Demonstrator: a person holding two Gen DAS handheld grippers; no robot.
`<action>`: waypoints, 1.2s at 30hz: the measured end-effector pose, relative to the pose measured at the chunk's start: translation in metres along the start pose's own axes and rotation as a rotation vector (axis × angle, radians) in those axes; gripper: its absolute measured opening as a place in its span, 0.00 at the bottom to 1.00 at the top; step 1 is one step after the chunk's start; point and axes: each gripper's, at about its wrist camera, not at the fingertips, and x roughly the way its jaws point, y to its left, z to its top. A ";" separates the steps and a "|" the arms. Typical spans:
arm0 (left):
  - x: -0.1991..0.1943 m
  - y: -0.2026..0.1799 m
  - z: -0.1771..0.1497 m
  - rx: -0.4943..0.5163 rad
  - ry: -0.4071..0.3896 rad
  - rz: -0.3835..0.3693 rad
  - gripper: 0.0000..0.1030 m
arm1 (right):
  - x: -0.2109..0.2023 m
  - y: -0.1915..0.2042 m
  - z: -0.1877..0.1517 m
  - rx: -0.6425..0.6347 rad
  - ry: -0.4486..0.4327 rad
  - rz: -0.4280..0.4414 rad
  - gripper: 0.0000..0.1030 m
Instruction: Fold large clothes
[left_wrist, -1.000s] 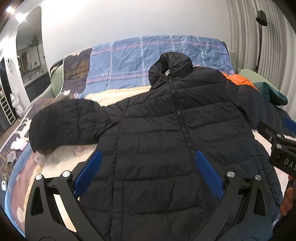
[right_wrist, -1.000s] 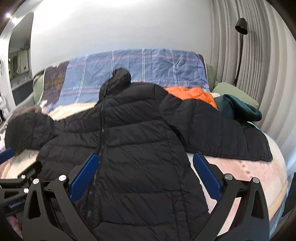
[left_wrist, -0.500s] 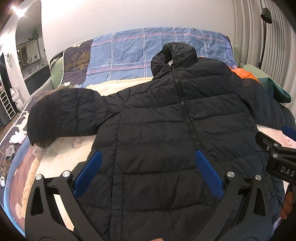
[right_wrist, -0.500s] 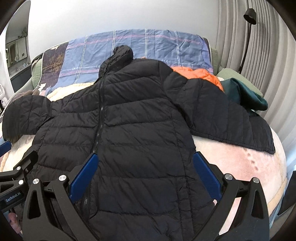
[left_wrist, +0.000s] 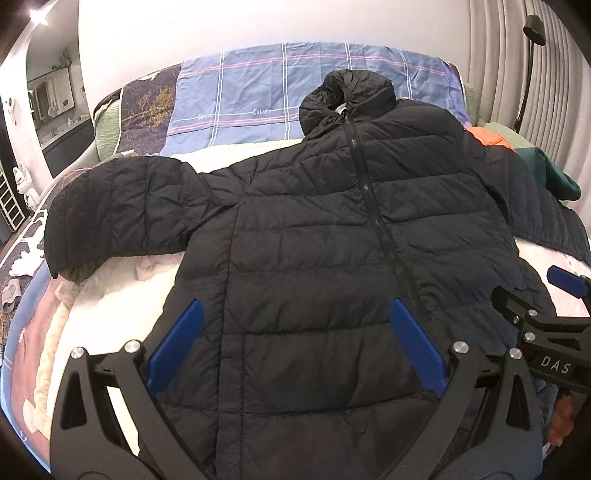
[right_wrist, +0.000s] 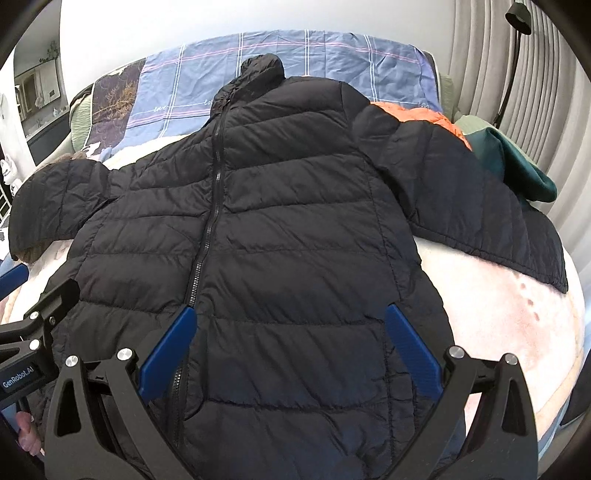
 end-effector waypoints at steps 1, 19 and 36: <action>0.001 0.000 0.000 0.000 0.002 -0.001 0.98 | 0.000 0.000 0.000 0.001 0.000 -0.001 0.99; 0.005 0.001 -0.002 -0.010 0.018 -0.017 0.98 | -0.007 -0.005 0.002 0.013 -0.076 0.050 0.99; 0.009 0.008 -0.004 -0.050 0.026 -0.039 0.98 | -0.008 -0.001 0.002 -0.010 -0.087 0.066 0.99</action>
